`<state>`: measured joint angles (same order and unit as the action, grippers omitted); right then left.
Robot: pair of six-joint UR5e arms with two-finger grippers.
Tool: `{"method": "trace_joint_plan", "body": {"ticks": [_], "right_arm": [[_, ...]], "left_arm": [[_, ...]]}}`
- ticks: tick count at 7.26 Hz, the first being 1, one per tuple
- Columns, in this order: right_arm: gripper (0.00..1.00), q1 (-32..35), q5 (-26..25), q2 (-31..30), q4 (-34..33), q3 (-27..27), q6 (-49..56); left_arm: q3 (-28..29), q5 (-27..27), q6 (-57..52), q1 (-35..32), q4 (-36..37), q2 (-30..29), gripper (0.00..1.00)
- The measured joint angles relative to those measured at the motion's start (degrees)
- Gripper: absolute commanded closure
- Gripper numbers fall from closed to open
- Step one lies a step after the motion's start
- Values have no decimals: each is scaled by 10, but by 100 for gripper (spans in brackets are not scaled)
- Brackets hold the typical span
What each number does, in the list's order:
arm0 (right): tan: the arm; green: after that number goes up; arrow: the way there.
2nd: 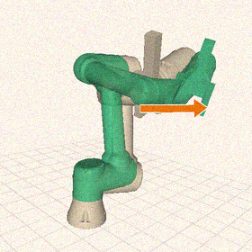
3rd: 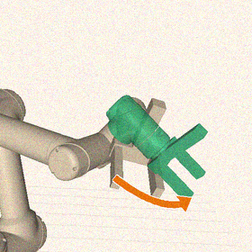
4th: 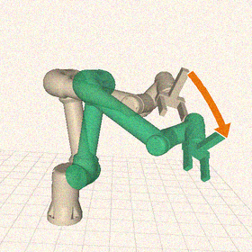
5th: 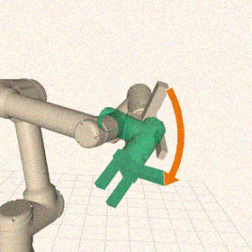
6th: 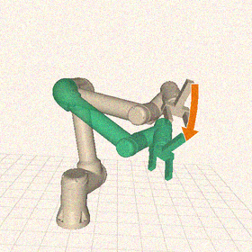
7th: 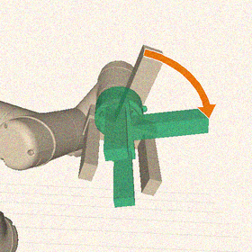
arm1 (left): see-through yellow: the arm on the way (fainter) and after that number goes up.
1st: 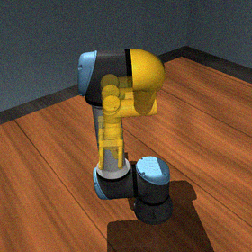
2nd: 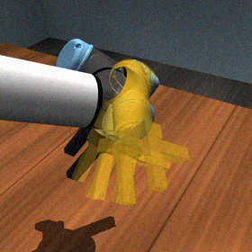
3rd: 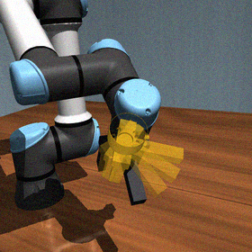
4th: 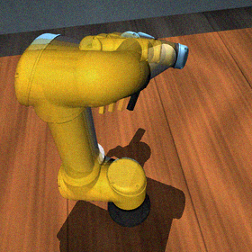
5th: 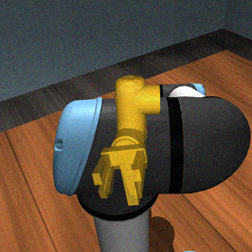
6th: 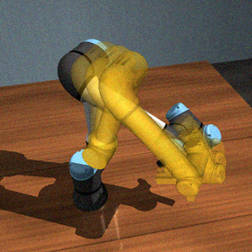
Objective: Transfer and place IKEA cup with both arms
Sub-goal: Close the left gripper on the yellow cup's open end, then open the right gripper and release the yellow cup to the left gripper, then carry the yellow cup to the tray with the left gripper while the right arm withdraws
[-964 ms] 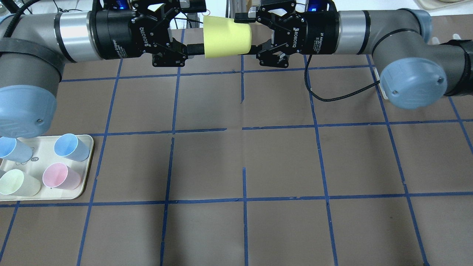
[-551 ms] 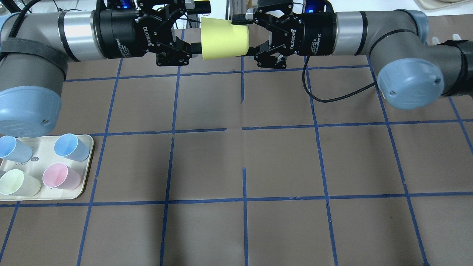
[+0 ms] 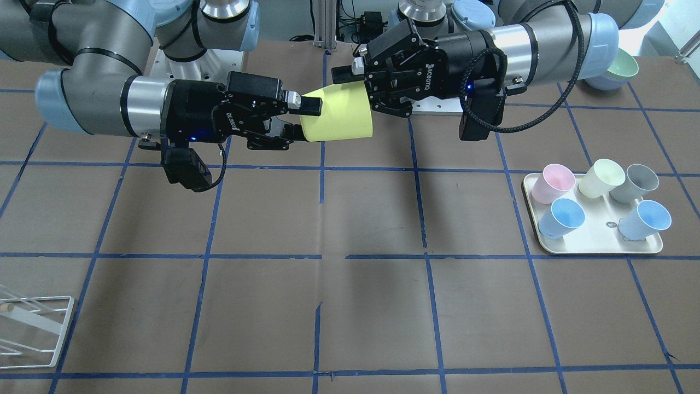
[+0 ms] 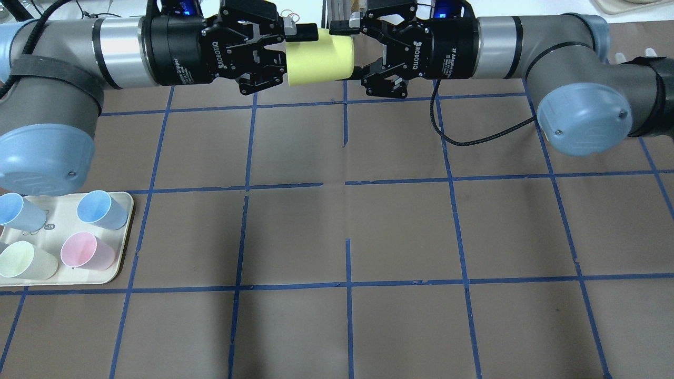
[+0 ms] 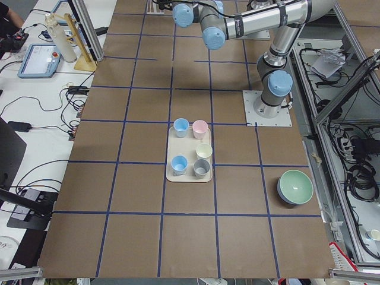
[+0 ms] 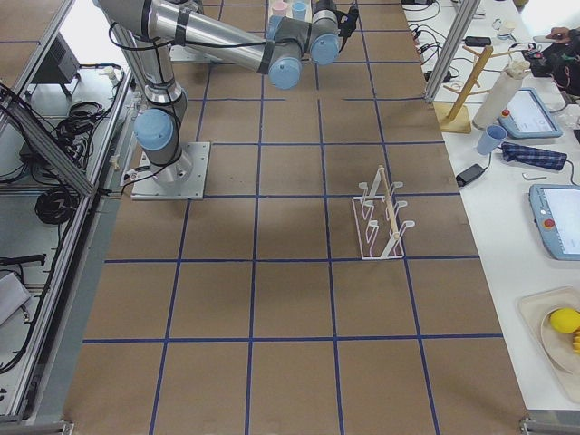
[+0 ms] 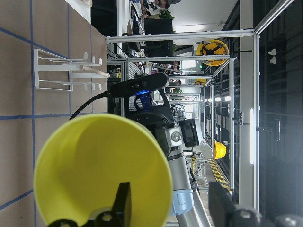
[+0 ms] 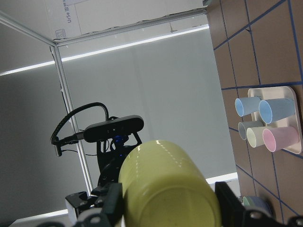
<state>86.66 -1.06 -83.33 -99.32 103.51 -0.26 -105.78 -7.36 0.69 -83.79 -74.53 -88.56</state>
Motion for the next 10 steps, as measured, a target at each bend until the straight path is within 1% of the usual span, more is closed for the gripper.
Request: {"method": "trace_joint_plan", "body": {"ticks": [1, 2, 4, 6, 7, 8, 9, 10], "right_arm": [[45, 0, 0, 1, 0, 0, 0], [0, 0, 1, 1, 0, 0, 0], [0, 0, 3, 2, 3, -1, -2], [0, -3, 0, 2, 4, -3, -3], [0, -8, -2, 3, 4, -4, -4], [0, -20, -5, 4, 3, -4, -4], [0, -43, -11, 4, 2, -5, -5], [0, -72, -23, 4, 5, -5, -5]], "left_arm": [[0, -1, 1, 0, -1, -1, 86], [0, -1, 1, 0, -1, -1, 91], [0, 0, 2, 1, -1, -1, 96], [1, 0, 2, 3, -1, -2, 97], [1, 0, 2, 3, -1, -2, 100], [3, -2, 3, 3, -1, -2, 100], [5, -9, 6, 3, 0, -2, 100], [8, -44, 9, 4, 2, -2, 100]]}}
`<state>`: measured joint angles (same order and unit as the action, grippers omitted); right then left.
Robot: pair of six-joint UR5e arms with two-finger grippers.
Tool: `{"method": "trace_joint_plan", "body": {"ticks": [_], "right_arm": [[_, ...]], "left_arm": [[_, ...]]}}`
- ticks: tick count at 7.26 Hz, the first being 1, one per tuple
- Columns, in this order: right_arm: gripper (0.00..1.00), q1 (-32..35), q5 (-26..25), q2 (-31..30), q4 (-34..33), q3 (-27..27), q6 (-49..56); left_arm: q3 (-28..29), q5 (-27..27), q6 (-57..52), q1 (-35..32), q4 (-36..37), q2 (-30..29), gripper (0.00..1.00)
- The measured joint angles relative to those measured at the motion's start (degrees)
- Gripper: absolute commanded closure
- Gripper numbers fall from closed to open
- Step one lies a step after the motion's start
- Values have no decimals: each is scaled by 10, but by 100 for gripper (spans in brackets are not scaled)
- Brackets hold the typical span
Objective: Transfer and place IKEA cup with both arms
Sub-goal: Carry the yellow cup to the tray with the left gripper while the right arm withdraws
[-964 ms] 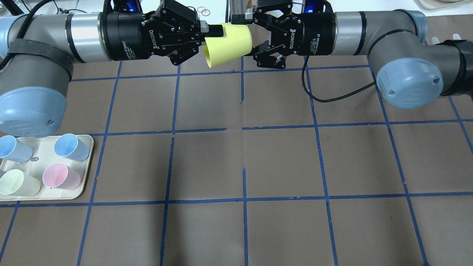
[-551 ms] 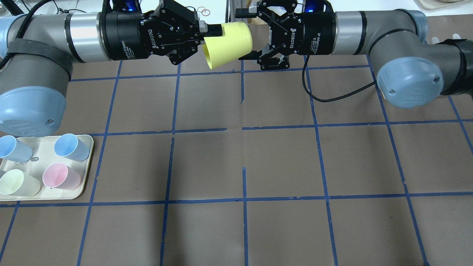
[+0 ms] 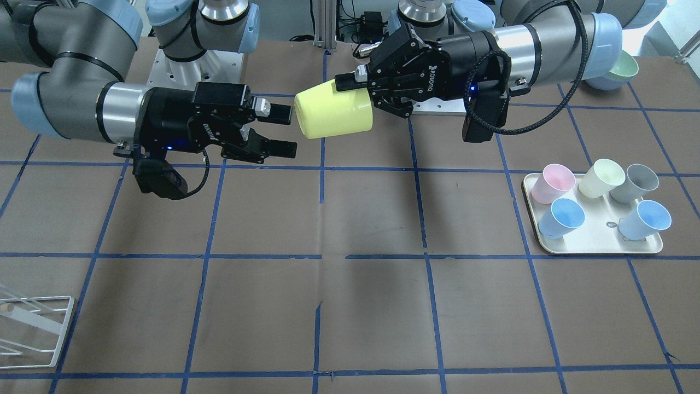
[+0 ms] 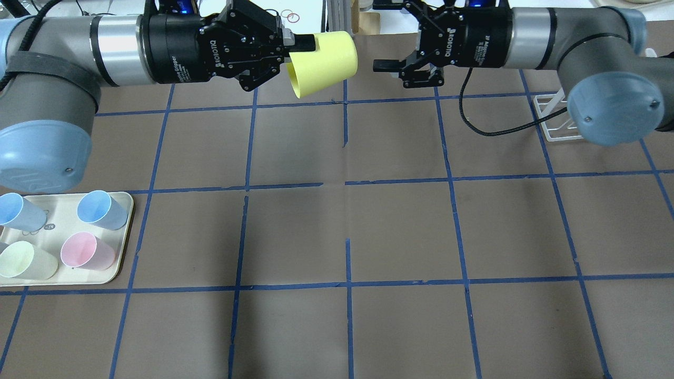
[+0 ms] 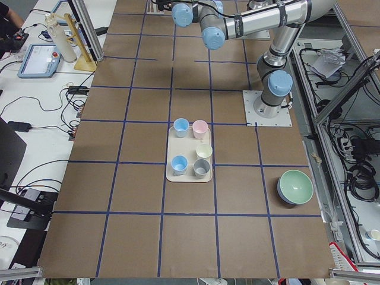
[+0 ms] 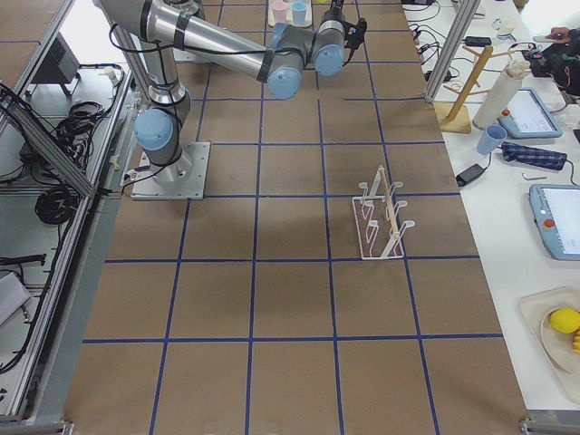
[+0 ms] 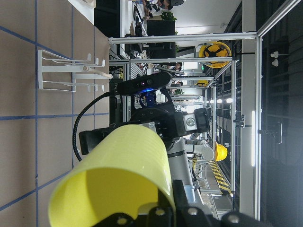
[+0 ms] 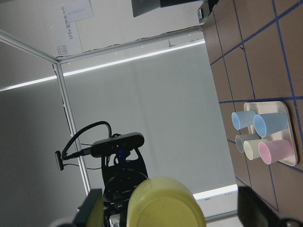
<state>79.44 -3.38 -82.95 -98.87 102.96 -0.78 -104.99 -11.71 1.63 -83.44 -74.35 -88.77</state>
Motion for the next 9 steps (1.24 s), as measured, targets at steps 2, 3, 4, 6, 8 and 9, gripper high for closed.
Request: {"method": "trace_joint_plan", "body": {"ticks": [2, 3, 4, 6, 8, 9], "right_arm": [[0, -36, -69, -2, 0, -3, -6], [0, -42, -145, -6, -3, -4, -15], [0, -43, -225, -14, -5, -9, -27], [0, -37, -372, -33, -3, -33, -65], [0, -10, -527, -57, 0, -46, -87], [0, 12, -609, -67, 1, -50, -94]], "left_arm": [[3, -156, 1, 8, 10, 1, 100], [7, -269, -2, 20, 20, 1, 100], [12, -387, -15, 33, 34, 1, 100], [16, -547, -111, 84, 46, -2, 100], [16, -653, -247, 157, 48, -22, 100], [15, -698, -293, 186, 53, -37, 100]]}}
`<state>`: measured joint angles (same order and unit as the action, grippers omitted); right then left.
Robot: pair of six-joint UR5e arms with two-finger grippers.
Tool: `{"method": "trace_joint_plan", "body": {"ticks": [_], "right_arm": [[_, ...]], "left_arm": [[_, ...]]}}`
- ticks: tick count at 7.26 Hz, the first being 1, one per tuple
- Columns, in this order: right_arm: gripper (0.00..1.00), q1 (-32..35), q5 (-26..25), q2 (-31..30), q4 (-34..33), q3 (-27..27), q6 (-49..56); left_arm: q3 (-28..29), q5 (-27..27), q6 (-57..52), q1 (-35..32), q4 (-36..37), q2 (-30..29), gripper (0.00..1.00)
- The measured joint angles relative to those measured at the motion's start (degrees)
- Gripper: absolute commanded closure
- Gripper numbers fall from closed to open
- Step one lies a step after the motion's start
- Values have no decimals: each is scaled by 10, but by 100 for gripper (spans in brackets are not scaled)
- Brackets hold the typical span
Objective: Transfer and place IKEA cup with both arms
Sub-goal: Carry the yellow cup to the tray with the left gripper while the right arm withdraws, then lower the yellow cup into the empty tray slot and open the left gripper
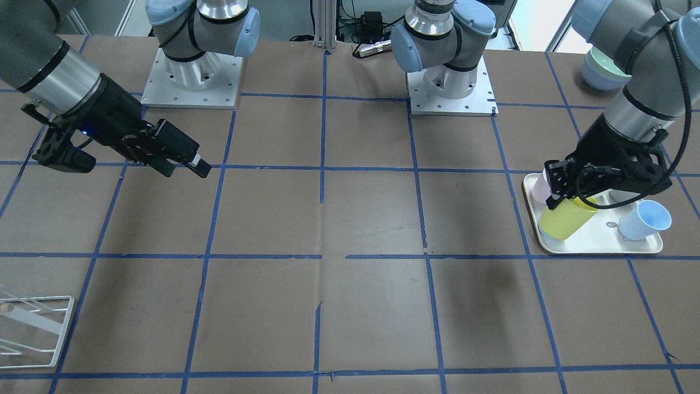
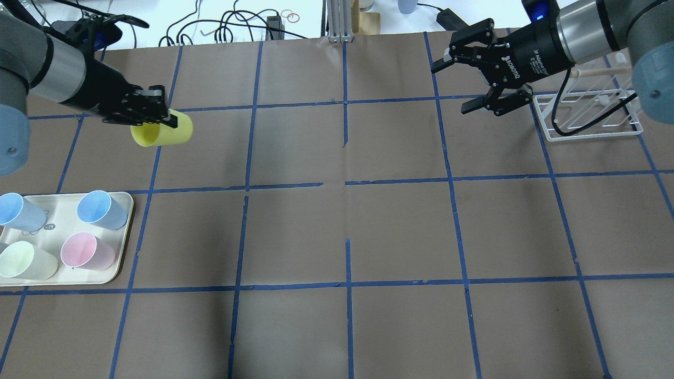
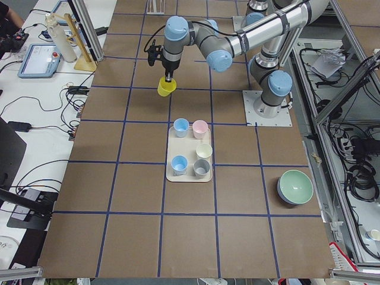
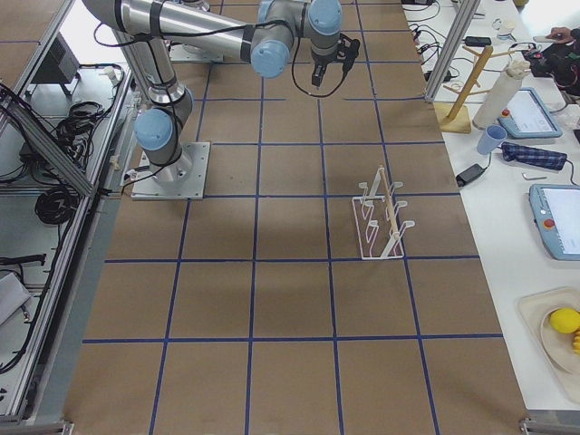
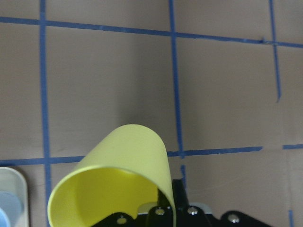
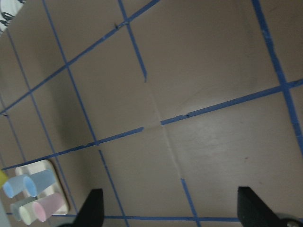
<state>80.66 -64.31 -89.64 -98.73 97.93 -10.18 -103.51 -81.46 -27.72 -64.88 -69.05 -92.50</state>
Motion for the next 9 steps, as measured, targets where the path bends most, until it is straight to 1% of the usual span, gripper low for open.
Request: {"method": "trace_joint_plan", "body": {"ticks": [1, 2, 3, 4, 5, 6, 9], "right_arm": [[0, 26, -87, -5, 10, -10, -3], [0, 50, -163, -7, 35, -27, -4], [0, 61, -206, -11, 67, -48, -5], [0, 66, -231, -22, 105, -71, -9], [0, 69, -248, -35, 131, -81, -15], [0, 71, -258, -44, 145, -77, -21], [0, 78, -263, -52, 144, -57, -19]], "left_arm": [[-2, -34, -29, 27, 8, -16, 100], [-3, -58, -53, 53, 17, -32, 100], [-1, -77, -77, 76, 33, -46, 100], [-1, -96, -92, 97, 50, -63, 100], [0, -108, -98, 112, 59, -80, 100], [0, -117, -100, 120, 63, -97, 100], [-7, -156, -102, 125, 61, -134, 100]]}}
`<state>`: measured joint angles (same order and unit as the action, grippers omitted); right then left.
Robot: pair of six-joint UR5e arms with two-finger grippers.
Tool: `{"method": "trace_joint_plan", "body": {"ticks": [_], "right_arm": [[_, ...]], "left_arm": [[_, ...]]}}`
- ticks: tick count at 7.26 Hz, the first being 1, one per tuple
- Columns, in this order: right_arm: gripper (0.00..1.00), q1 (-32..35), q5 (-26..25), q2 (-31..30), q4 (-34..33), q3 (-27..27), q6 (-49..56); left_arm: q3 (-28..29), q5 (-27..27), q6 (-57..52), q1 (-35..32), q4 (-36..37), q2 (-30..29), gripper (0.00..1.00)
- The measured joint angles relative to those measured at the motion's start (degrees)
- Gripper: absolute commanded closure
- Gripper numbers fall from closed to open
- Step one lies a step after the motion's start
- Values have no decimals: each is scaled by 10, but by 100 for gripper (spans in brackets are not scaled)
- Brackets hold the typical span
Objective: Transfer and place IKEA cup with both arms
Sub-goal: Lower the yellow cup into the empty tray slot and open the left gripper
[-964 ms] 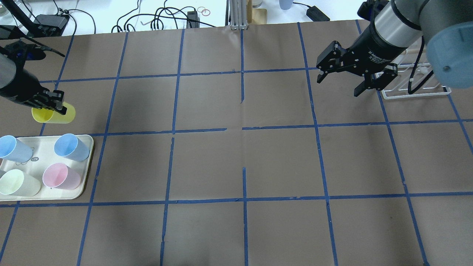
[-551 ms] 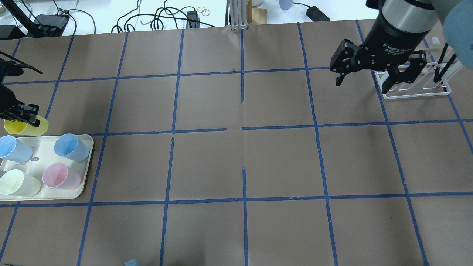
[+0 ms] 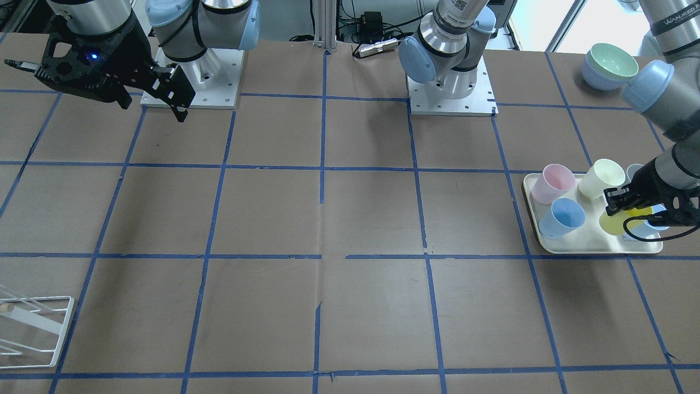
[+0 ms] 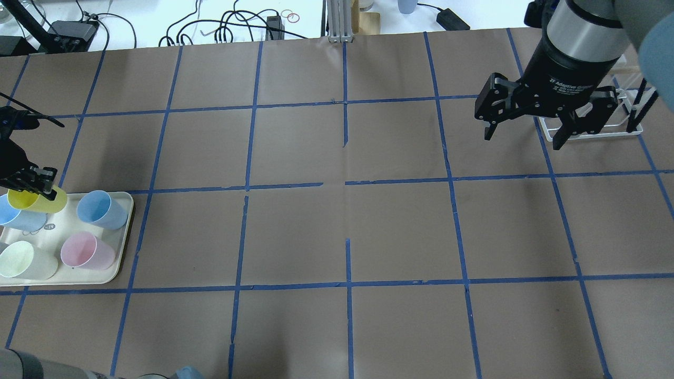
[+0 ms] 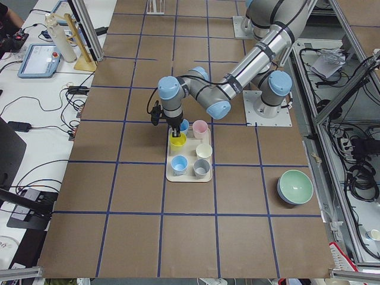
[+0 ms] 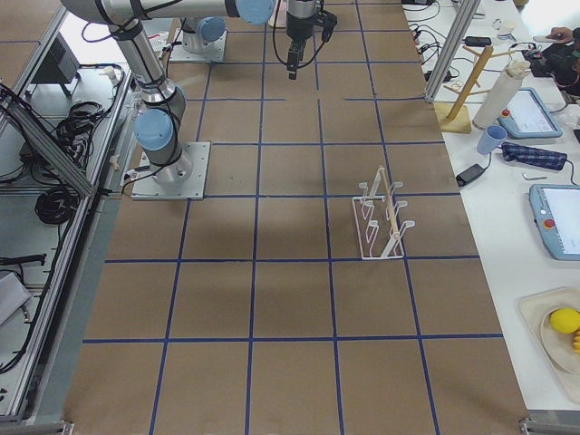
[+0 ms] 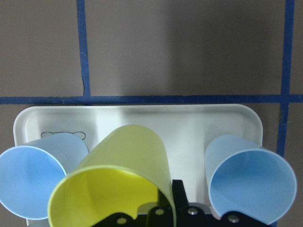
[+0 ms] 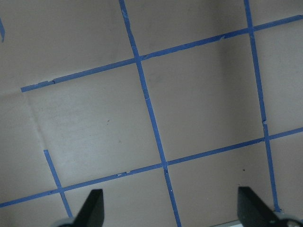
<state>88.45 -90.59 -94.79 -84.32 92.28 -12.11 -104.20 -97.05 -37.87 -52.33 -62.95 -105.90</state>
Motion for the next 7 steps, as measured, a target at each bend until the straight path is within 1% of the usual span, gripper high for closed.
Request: {"method": "trace_joint_plan", "body": {"ticks": [2, 4, 5, 6, 7], "right_arm": [[0, 0, 2, 3, -2, 3, 4], [0, 1, 4, 5, -5, 5, 35], [0, 1, 5, 6, -6, 5, 54], [0, 1, 6, 6, -9, 9, 62], [0, 1, 9, 6, -15, 15, 63]], "left_arm": [[-3, -7, 0, -4, -4, -10, 100], [-10, -7, 0, -12, -11, -9, 100], [-11, -7, 0, -12, -12, -9, 88], [-11, -7, 0, -11, -12, -9, 1], [-10, -7, 0, -10, -11, -9, 0]]}}
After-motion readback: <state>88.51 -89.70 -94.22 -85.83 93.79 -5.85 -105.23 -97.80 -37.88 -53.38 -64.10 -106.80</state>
